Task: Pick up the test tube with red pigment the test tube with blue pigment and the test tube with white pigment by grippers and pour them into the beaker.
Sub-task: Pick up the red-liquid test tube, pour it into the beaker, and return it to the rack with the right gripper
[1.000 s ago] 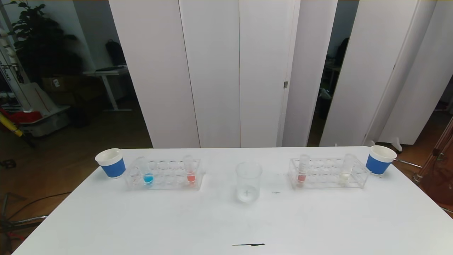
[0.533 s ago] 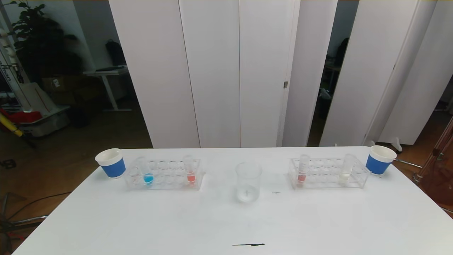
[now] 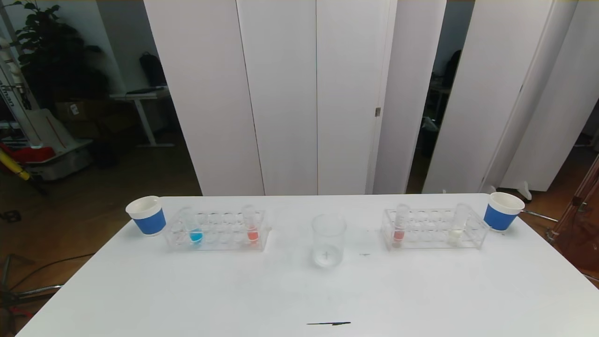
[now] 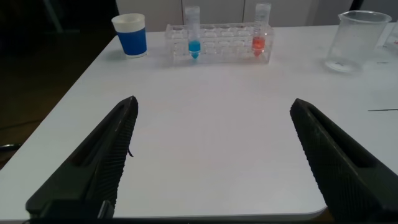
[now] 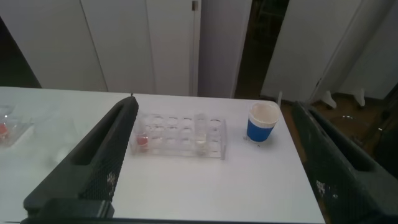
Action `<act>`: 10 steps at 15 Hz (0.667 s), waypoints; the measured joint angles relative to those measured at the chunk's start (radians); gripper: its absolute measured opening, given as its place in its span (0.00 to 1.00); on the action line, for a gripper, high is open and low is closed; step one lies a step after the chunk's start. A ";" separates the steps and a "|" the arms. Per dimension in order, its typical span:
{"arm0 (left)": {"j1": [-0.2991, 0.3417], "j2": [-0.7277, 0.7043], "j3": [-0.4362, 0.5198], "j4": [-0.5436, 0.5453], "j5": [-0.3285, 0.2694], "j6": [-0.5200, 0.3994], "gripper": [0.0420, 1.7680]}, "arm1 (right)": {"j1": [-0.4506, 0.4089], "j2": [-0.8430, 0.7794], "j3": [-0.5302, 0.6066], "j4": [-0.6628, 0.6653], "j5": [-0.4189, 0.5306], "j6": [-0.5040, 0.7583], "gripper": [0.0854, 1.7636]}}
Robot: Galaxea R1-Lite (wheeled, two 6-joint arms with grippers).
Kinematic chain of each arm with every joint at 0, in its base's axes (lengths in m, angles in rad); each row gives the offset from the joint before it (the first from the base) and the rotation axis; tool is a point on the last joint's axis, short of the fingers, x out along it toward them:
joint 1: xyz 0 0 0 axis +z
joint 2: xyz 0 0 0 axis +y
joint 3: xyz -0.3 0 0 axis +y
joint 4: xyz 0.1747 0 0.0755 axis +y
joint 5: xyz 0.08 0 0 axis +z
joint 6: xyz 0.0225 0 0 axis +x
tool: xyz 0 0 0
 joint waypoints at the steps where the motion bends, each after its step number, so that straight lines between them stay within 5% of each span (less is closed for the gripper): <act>1: 0.000 0.000 0.000 0.000 0.000 0.000 0.99 | 0.011 0.083 -0.018 -0.056 0.001 0.000 0.99; 7: 0.000 0.000 0.000 0.000 0.000 0.000 0.99 | 0.160 0.489 0.076 -0.515 -0.006 0.037 0.99; 10: 0.000 0.000 0.000 0.000 0.000 0.000 0.99 | 0.244 0.626 0.180 -0.685 -0.098 0.069 0.99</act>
